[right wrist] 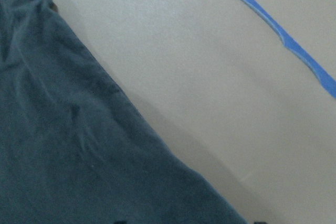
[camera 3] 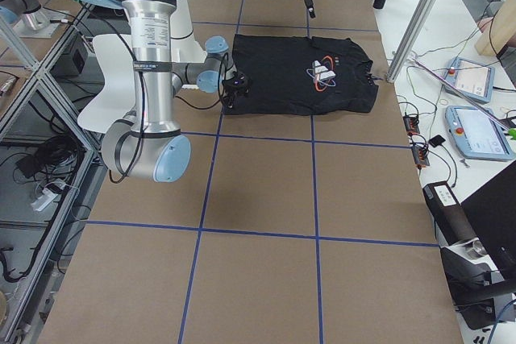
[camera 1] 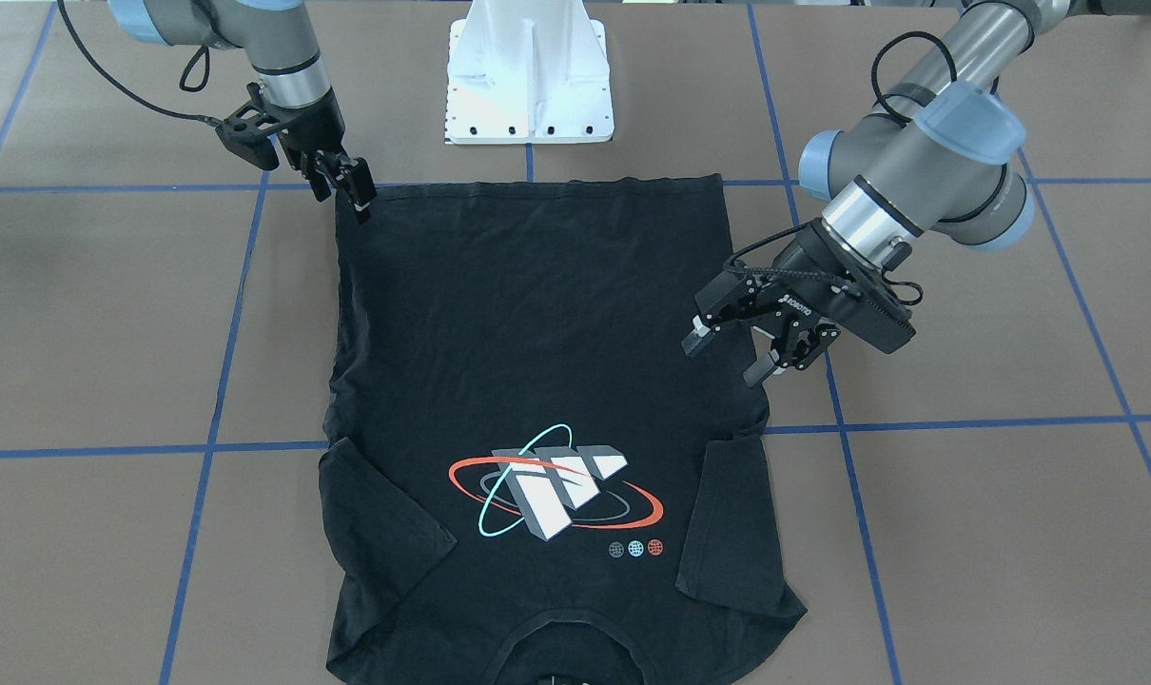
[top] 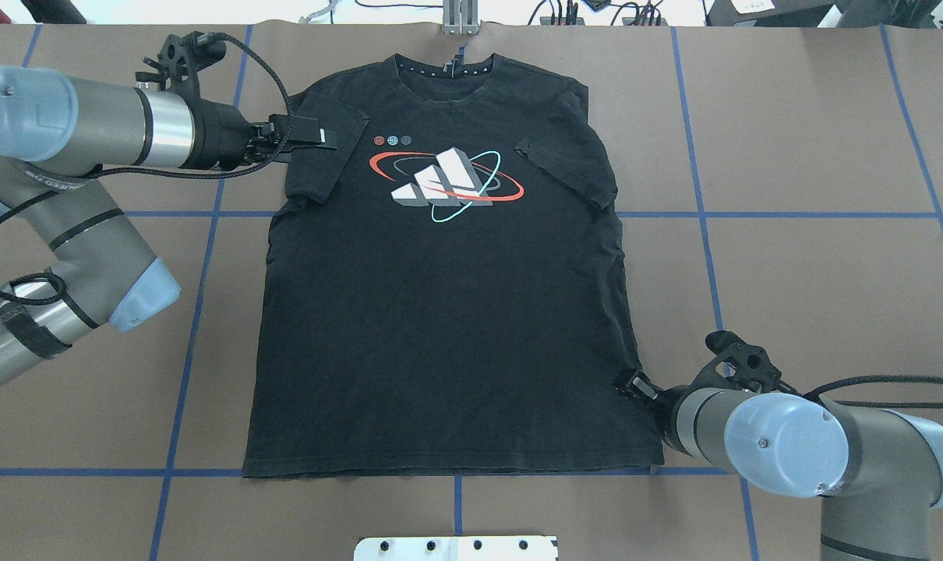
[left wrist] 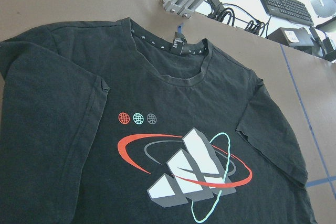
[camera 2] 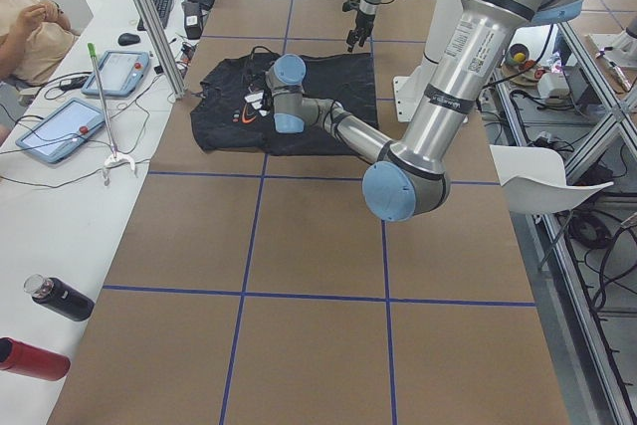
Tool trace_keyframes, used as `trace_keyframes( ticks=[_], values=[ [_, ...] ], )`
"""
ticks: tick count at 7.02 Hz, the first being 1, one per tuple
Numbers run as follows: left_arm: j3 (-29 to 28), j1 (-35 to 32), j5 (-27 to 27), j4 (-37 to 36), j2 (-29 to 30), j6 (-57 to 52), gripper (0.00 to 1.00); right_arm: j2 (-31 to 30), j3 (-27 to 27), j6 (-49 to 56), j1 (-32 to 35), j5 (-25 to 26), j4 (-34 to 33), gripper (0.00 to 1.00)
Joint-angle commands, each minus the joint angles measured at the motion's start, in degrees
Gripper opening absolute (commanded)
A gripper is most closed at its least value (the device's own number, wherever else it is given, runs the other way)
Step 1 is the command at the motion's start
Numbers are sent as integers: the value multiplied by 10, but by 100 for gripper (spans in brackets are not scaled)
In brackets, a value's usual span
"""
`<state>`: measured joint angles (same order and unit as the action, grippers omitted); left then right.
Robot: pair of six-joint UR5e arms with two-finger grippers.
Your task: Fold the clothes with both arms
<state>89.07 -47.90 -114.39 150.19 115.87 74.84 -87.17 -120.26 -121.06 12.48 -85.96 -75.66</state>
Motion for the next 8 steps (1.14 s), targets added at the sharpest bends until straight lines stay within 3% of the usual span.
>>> trace_keyframes(
  ticks=[1,8],
  values=[
    [18,0,0,0,-7,2,100,0,13,-22,-40,17,0,71],
    [14,3,16,0,-14,1,100,-25,-3,-30,-66,18,-8,70]
  ],
)
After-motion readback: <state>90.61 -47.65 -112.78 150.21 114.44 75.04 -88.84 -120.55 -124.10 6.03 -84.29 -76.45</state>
